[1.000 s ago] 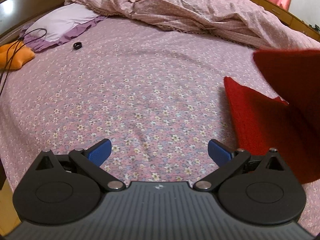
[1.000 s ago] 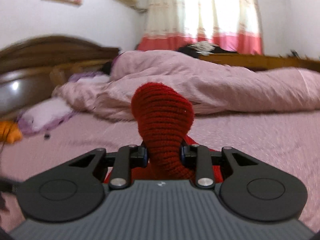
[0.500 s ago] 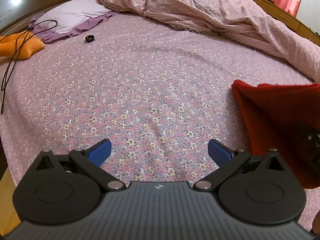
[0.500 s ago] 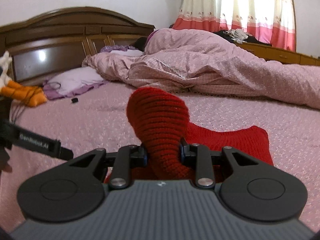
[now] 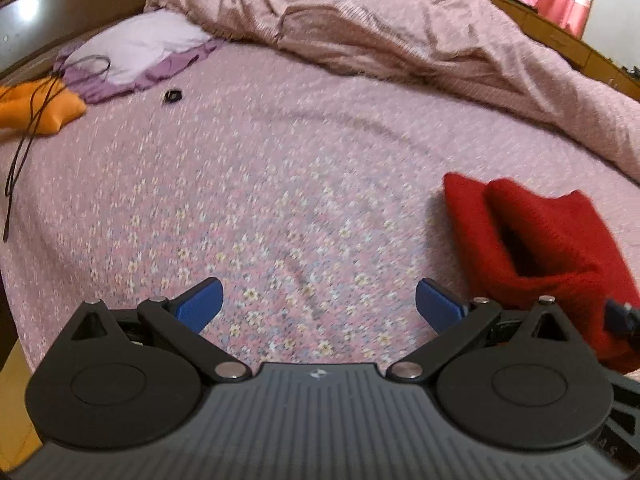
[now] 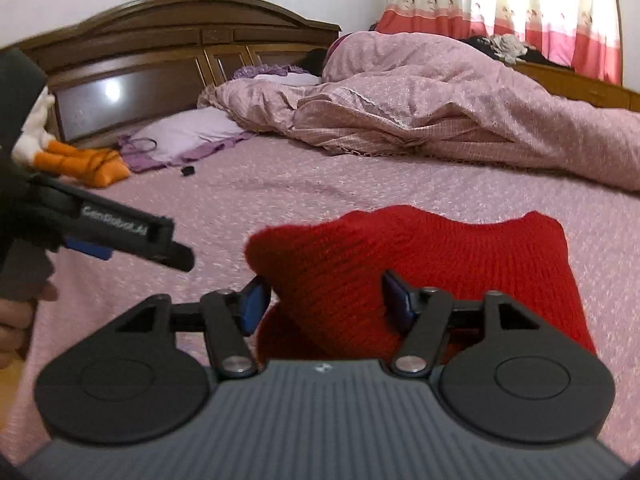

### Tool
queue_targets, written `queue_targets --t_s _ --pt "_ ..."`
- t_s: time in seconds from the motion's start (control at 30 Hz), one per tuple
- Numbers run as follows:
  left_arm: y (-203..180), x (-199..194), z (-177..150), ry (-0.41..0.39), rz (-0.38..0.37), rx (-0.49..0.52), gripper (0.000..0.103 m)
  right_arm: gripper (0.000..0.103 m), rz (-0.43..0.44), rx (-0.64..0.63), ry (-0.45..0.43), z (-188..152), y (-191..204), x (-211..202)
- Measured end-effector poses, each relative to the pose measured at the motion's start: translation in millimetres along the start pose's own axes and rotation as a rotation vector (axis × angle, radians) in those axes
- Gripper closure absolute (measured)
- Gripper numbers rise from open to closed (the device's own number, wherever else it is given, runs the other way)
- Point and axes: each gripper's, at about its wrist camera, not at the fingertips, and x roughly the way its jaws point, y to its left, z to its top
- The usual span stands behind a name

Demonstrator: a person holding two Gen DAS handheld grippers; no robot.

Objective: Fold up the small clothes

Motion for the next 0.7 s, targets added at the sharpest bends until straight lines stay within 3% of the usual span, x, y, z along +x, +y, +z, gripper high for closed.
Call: queue_targets --t_s 0.3,0.43,0.57,0.7 --pt "-33 -41 20 -0.078 -0.141 0.027 0.0 0.04 0.092 0.222 -0.056 13 -35 -55" --pt "-61 -52 25 -0.092 -0.217 0.071 0.0 0.039 0.048 0.31 -0.1 16 -60 -76" --pt "-92 -48 25 -0.071 -0.264 0.118 0.0 0.039 -0.049 0.376 -0.138 15 -88 -87" --pt "-119 -33 20 -0.05 -0.277 0.169 0.0 0.039 -0.168 0.464 -0.097 6 -116 -80"
